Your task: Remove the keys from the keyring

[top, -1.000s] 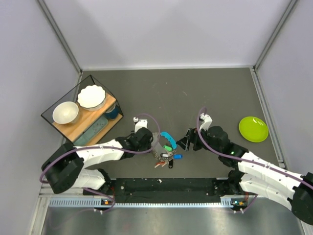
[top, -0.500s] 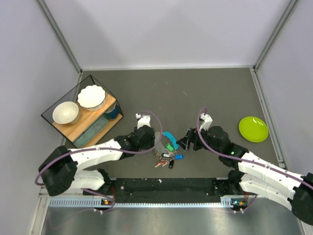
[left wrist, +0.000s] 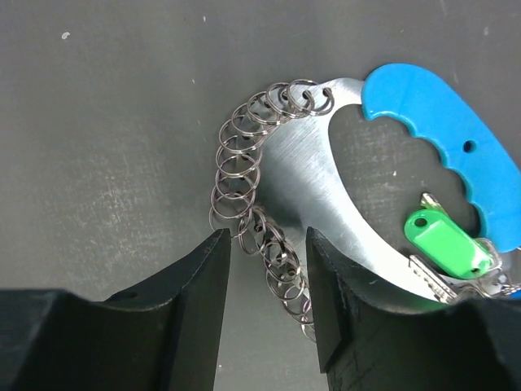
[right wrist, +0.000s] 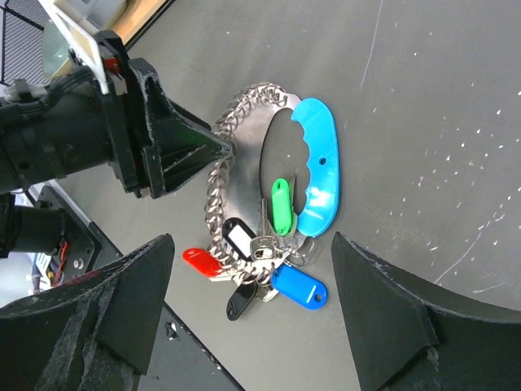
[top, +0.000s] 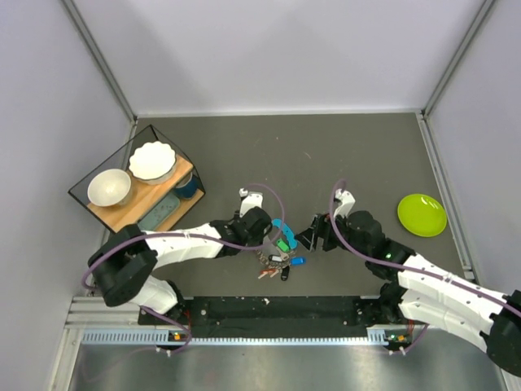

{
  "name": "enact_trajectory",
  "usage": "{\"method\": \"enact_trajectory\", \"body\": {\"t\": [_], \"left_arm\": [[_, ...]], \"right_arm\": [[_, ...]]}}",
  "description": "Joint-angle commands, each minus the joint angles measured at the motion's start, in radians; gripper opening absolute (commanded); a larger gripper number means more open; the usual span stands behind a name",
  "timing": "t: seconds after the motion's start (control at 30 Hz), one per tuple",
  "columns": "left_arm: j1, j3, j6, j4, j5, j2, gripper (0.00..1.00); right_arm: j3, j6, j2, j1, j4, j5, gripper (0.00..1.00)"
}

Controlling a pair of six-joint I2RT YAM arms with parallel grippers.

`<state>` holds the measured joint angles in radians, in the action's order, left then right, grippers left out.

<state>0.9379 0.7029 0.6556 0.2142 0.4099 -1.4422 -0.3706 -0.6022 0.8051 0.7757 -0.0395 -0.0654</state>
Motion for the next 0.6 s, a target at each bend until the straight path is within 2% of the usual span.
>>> {"method": "enact_trajectory", "body": {"t": [0.0,0.27,0.37,0.5,0.53,0.57], "left_arm": [[0.009,0.040,0.001,0.028,0.049,-0.026,0.47],[0.012,0.030,0.009,0.030,0.063,-0.052,0.44],[0.012,0.035,0.009,0.024,0.047,-0.064,0.40],[0.012,0.044,0.003,0.021,0.018,-0.081,0.21],[0.012,0.050,-0.002,0.021,0.010,-0.083,0.10],[0.012,0.055,-0.005,0.021,0.003,-0.083,0.03]], "right_arm": [[0.004,0.019,-0.029,-0.004,-0.019,0.021,0.79],[0.015,0.016,-0.030,-0.004,-0.022,0.033,0.78],[0.018,0.005,-0.029,-0.004,-0.028,0.032,0.78],[0.035,-0.013,-0.030,-0.003,-0.046,0.026,0.78],[0.038,-0.016,-0.030,-0.004,-0.052,0.024,0.79],[0.042,-0.019,-0.032,-0.004,-0.065,0.022,0.78]]}}
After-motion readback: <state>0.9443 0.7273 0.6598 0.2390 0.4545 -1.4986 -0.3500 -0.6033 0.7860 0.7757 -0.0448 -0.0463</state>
